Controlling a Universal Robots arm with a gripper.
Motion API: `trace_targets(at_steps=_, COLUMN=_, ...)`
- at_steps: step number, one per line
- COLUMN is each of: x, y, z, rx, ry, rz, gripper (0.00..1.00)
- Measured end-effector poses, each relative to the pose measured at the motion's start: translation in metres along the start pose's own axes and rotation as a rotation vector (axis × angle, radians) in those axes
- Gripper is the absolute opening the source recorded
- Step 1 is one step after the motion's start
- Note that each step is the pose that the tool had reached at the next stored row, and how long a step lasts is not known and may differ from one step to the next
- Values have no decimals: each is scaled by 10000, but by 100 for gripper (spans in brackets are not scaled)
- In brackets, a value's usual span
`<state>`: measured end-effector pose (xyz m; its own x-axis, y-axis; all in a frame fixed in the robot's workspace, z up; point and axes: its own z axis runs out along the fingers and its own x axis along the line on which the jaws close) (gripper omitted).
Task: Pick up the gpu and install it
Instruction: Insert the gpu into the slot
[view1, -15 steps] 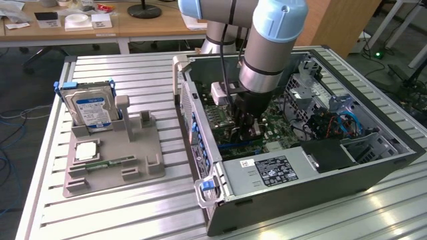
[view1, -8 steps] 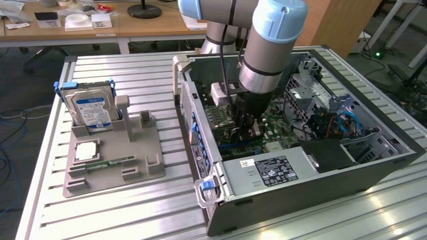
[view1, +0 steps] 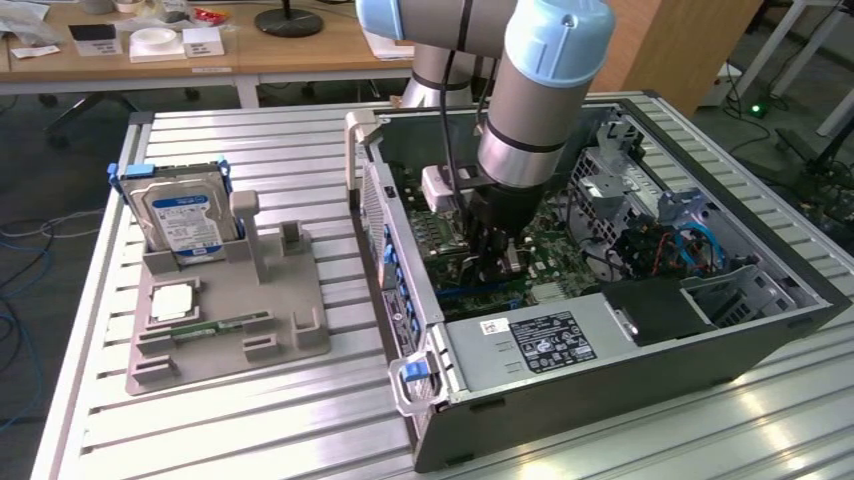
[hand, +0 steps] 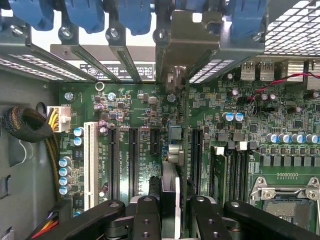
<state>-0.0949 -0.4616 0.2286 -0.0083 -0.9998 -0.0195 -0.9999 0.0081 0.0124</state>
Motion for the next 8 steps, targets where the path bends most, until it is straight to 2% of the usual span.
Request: trace_targets(at_steps=8, x=-1, y=2, z=-21, rx=2, ry=-3, rz=0, gripper=28)
